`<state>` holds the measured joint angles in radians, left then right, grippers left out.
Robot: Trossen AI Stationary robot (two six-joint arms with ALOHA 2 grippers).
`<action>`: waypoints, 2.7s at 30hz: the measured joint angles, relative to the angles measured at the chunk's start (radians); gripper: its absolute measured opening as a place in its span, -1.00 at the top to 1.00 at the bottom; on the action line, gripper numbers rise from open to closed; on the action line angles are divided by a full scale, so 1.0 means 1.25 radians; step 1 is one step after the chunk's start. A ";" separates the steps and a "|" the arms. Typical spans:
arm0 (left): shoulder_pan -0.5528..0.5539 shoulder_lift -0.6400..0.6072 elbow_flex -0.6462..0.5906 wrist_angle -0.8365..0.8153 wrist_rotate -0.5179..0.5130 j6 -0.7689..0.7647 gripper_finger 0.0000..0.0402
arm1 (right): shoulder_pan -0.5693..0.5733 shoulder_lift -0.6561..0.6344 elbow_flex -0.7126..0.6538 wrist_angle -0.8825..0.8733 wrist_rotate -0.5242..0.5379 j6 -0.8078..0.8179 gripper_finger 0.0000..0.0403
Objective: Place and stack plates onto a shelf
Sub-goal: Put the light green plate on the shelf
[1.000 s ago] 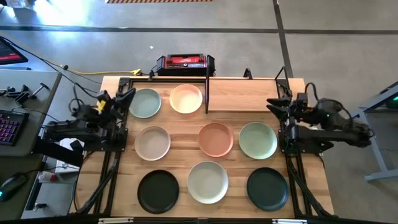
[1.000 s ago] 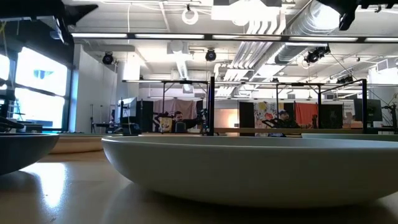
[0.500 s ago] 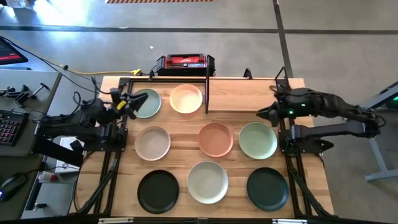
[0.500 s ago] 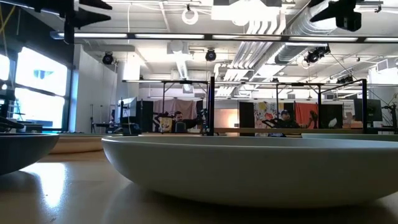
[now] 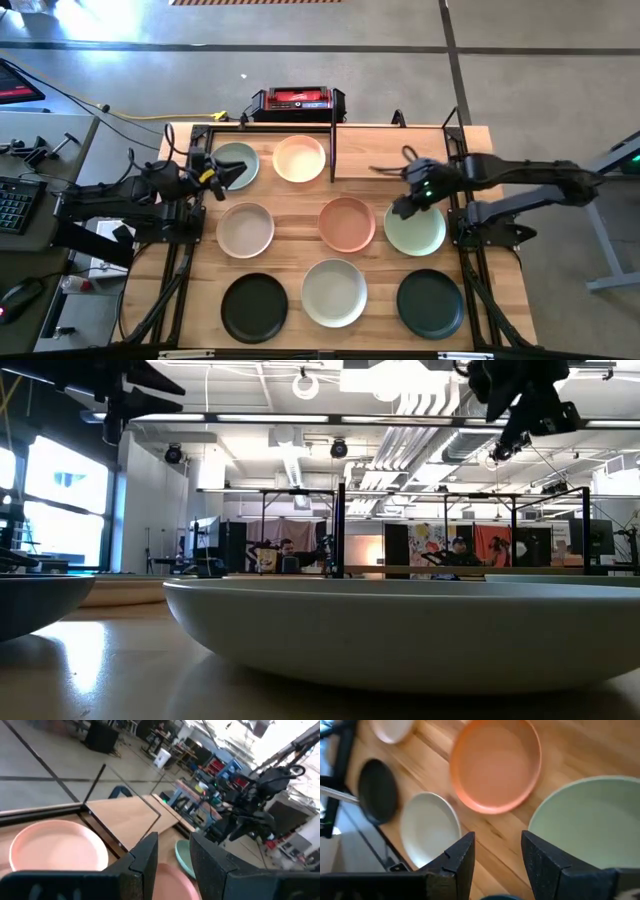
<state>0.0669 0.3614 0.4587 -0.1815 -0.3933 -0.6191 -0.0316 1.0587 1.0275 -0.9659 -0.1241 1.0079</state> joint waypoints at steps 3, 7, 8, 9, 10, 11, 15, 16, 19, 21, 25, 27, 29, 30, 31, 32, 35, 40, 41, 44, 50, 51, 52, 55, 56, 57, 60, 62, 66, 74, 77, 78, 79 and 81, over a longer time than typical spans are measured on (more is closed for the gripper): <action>0.000 0.000 0.000 -0.010 0.011 0.000 0.50 | 0.035 0.049 0.000 0.000 0.011 0.037 0.29; 0.000 0.000 0.000 -0.024 0.014 0.000 0.50 | 0.082 0.116 0.000 -0.002 0.034 0.075 0.29; 0.000 0.000 0.000 -0.028 0.014 0.000 0.50 | 0.093 0.133 0.000 -0.003 0.039 0.086 0.29; 0.000 0.000 0.000 -0.032 0.014 -0.001 0.50 | 0.104 0.148 0.000 -0.003 0.042 0.096 0.29; 0.000 0.000 0.000 -0.034 0.014 -0.002 0.50 | 0.116 0.165 0.000 -0.003 0.044 0.106 0.29; 0.000 0.000 0.000 -0.034 0.014 -0.004 0.50 | 0.127 0.182 0.000 -0.004 0.046 0.115 0.29; 0.000 0.000 0.000 -0.033 0.014 -0.004 0.50 | 0.165 0.246 0.000 -0.006 0.051 0.140 0.29; 0.000 0.000 0.000 -0.032 0.014 -0.004 0.50 | 0.173 0.261 0.000 -0.005 0.052 0.150 0.29; 0.000 0.000 0.000 -0.032 0.015 -0.004 0.50 | 0.194 0.305 0.000 -0.007 0.056 0.172 0.29; 0.000 0.000 0.000 -0.032 0.023 -0.005 0.50 | 0.206 0.331 0.000 -0.008 0.058 0.190 0.29; 0.000 0.000 0.000 -0.032 0.039 -0.005 0.50 | 0.225 0.376 0.000 -0.007 0.061 0.219 0.29; 0.000 0.000 0.000 -0.032 0.040 -0.005 0.50 | 0.233 0.397 0.000 -0.008 0.063 0.220 0.29; 0.000 0.000 0.000 -0.032 0.040 -0.005 0.50 | 0.242 0.415 0.000 -0.008 0.066 0.220 0.29; 0.000 0.000 0.000 -0.032 0.040 -0.005 0.50 | 0.246 0.423 0.000 -0.008 0.074 0.219 0.29; 0.000 0.000 0.000 -0.032 0.040 -0.005 0.50 | 0.250 0.431 0.000 -0.008 0.079 0.218 0.29; 0.000 0.000 0.000 -0.032 0.040 -0.005 0.50 | 0.253 0.438 0.000 -0.010 0.085 0.218 0.29; 0.000 0.000 0.000 -0.032 0.040 -0.005 0.50 | 0.262 0.456 0.000 -0.011 0.106 0.217 0.29; 0.000 0.000 0.000 -0.032 0.040 -0.005 0.50 | 0.268 0.480 0.000 -0.013 0.123 0.216 0.29; 0.000 0.000 0.000 -0.032 0.040 -0.005 0.50 | 0.268 0.486 0.000 -0.014 0.124 0.214 0.29; 0.000 0.000 0.000 -0.032 0.040 -0.005 0.50 | 0.268 0.503 0.000 -0.008 0.124 0.195 0.29; 0.000 0.000 0.000 -0.032 0.040 -0.005 0.50 | 0.268 0.530 0.000 -0.008 0.124 0.193 0.31; 0.000 0.000 0.000 -0.032 0.040 -0.005 0.50 | 0.268 0.533 0.000 -0.007 0.124 0.193 0.33; 0.000 0.000 0.000 -0.032 0.040 -0.005 0.50 | 0.268 0.536 0.000 -0.008 0.124 0.193 0.35; 0.000 0.000 0.000 -0.032 0.040 -0.005 0.50 | 0.268 0.537 0.000 -0.007 0.124 0.193 0.47; 0.000 0.000 0.000 -0.032 0.040 -0.005 0.50 | 0.268 0.537 0.000 -0.008 0.124 0.194 0.52; 0.000 0.000 0.000 -0.032 0.040 -0.005 0.50 | 0.268 0.537 0.000 -0.009 0.124 0.196 0.58; 0.000 0.000 0.000 -0.032 0.039 -0.005 0.50 | 0.268 0.537 0.000 -0.011 0.120 0.195 0.75; 0.000 0.000 0.000 -0.032 0.038 -0.005 0.50 | 0.268 0.537 0.000 -0.011 0.120 0.195 0.89; 0.000 0.000 0.000 -0.036 0.037 -0.005 0.50 | 0.268 0.537 0.000 -0.018 0.120 0.198 0.96; 0.000 0.000 -0.001 -0.065 0.036 -0.005 0.50 | 0.272 0.536 0.006 -0.033 0.086 0.195 0.99; 0.000 0.000 -0.001 -0.068 0.036 -0.005 0.50 | 0.278 0.536 0.040 -0.068 0.098 0.183 1.00; 0.000 0.000 -0.001 -0.068 0.036 -0.005 0.50 | 0.280 0.536 0.056 -0.088 0.106 0.178 1.00; 0.000 0.000 -0.001 -0.068 0.036 -0.005 0.50 | 0.282 0.536 0.073 -0.113 0.116 0.172 1.00; 0.000 0.000 -0.001 -0.068 0.035 -0.005 0.50 | 0.284 0.536 0.106 -0.154 0.134 0.165 1.00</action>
<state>0.0669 0.3618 0.4580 -0.2665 -0.3499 -0.6250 0.3237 1.7290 1.1596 -1.1587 0.0438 1.2140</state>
